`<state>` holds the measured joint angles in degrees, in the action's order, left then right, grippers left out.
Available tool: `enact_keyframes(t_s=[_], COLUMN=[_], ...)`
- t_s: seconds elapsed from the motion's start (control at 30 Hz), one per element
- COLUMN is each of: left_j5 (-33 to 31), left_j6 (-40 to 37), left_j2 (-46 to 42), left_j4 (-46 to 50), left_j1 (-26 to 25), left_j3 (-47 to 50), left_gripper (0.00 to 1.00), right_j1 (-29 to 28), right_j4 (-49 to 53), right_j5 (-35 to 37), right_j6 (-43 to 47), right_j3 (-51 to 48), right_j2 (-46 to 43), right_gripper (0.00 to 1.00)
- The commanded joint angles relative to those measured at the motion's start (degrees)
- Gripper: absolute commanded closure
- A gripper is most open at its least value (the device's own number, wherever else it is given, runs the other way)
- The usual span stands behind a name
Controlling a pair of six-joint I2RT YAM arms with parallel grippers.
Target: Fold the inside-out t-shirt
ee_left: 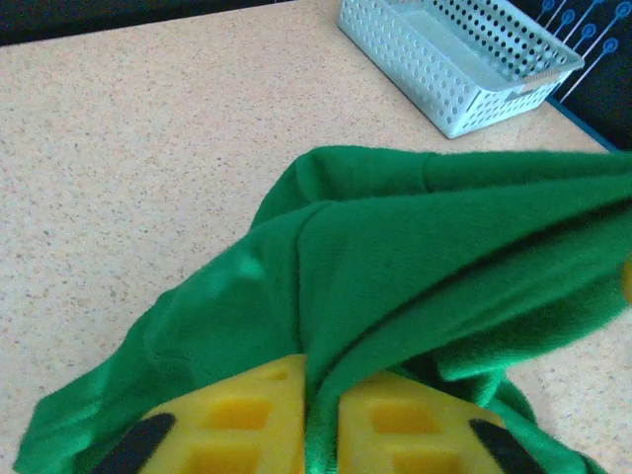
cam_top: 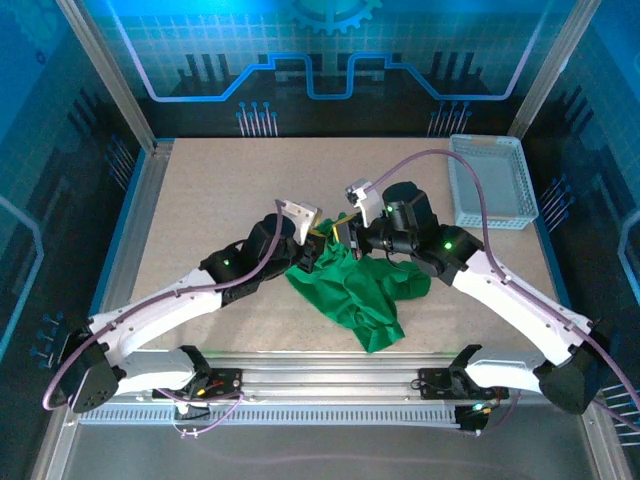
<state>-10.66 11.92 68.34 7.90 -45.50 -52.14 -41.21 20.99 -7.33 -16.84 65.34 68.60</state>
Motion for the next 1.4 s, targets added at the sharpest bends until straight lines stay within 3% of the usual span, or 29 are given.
enact_keyframes(t_s=[0.0, 0.23, 0.33, 0.43, 0.63, 0.93, 1.07, 1.17, 1.3, 1.37], left_j5=[4.6, 16.4, 18.7, 21.6, 21.8, 22.1, 21.7, 20.1, 11.2, 10.6], left_j6=[0.4, 2.7, 5.0, 8.0, 8.8, 9.2, 9.2, 8.9, 8.1, 8.1], left_j2=[-0.5, -2.7, -3.2, -3.5, -2.7, -2.5, -3.0, -3.3, -2.2, -2.2], left_j4=[-1.0, -4.5, -5.8, -7.9, -8.6, -9.0, -8.9, -8.1, -2.1, -1.4], left_j1=[-0.1, 1.0, 3.4, 6.9, 8.2, 8.6, 8.7, 8.7, 9.1, 10.4], left_j3=[-1.1, 1.0, 2.2, 4.0, 4.2, 4.2, 4.6, 4.8, 2.6, 2.6], left_gripper=[0.99, 1.0, 1.0, 1.0, 1.0, 1.0, 1.0, 1.0, 1.0, 1.0], right_j1=[0.4, 8.2, 8.2, 8.2, 6.2, 3.5, 3.2, 2.9, 2.7, 2.8], right_j4=[-0.5, -0.2, -0.6, -0.9, -1.7, -8.0, -6.8, -4.4, 0.8, 3.2], right_j5=[3.3, 0.0, 0.5, 0.3, -1.2, -2.8, -1.9, 0.0, 4.7, 5.6], right_j6=[1.4, -1.2, -1.7, -2.1, -3.8, -12.8, -14.1, -13.0, -9.4, -7.0], right_j3=[1.2, 2.1, 1.4, -0.8, -6.7, -9.6, -7.5, -6.3, -4.8, -4.4], right_j2=[0.7, 6.4, 6.4, 4.1, -2.6, 0.2, 2.9, 3.5, 0.7, -1.3], right_gripper=[1.0, 1.0, 0.77, 0.65, 0.49, 0.45, 0.52, 0.74, 0.96, 1.0])
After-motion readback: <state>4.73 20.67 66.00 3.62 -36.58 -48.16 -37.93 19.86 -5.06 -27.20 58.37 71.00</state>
